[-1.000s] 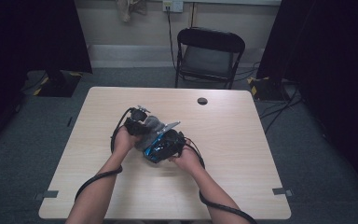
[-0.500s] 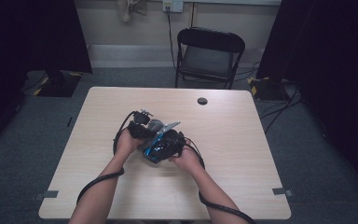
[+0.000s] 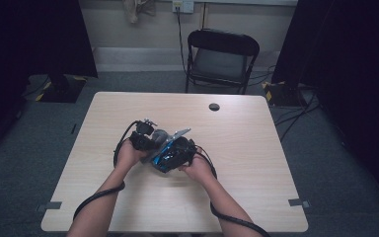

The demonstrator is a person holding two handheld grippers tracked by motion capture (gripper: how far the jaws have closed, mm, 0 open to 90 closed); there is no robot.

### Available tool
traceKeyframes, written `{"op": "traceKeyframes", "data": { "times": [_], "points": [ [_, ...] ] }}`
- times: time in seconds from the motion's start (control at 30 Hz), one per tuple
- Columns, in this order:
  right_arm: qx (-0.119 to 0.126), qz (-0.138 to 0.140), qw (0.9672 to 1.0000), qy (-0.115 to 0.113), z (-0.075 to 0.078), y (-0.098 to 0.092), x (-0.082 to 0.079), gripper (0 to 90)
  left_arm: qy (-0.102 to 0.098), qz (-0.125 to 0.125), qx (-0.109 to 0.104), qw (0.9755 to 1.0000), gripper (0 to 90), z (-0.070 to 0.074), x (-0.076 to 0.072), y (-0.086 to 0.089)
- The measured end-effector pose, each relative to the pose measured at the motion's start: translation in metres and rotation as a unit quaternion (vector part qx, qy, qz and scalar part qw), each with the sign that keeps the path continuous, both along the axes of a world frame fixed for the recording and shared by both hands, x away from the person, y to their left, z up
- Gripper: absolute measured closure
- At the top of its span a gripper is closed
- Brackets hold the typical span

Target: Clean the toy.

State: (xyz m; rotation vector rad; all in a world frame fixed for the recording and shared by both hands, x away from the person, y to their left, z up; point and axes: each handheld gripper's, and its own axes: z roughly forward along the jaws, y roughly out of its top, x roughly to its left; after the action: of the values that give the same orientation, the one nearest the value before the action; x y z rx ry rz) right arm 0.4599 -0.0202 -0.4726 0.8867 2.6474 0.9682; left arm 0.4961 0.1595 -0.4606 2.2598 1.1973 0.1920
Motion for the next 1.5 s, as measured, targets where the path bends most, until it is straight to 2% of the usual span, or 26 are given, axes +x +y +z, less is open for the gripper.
{"op": "traceKeyframes", "data": {
  "times": [0.7,1.17,1.37,1.5],
  "points": [
    [0.001,0.0,1.0,0.0,0.0,0.0,0.0,8.6,0.007,-0.009,0.004,0.9999,78.7,0.003,-0.023,0.019],
    [0.0,-0.001,1.0,0.0,0.0,0.0,0.0,8.6,0.012,-0.007,-0.005,0.9999,78.6,0.004,-0.038,0.033],
    [0.0,0.0,1.0,0.0,0.0,0.0,0.0,8.6,0.013,-0.005,-0.003,0.9999,78.2,0.008,-0.042,0.04],
    [0.002,0.0,1.0,-0.001,0.0,0.0,0.0,8.6,0.006,-0.002,-0.004,1.0,78.1,0.015,-0.042,0.045]
  ]
}}
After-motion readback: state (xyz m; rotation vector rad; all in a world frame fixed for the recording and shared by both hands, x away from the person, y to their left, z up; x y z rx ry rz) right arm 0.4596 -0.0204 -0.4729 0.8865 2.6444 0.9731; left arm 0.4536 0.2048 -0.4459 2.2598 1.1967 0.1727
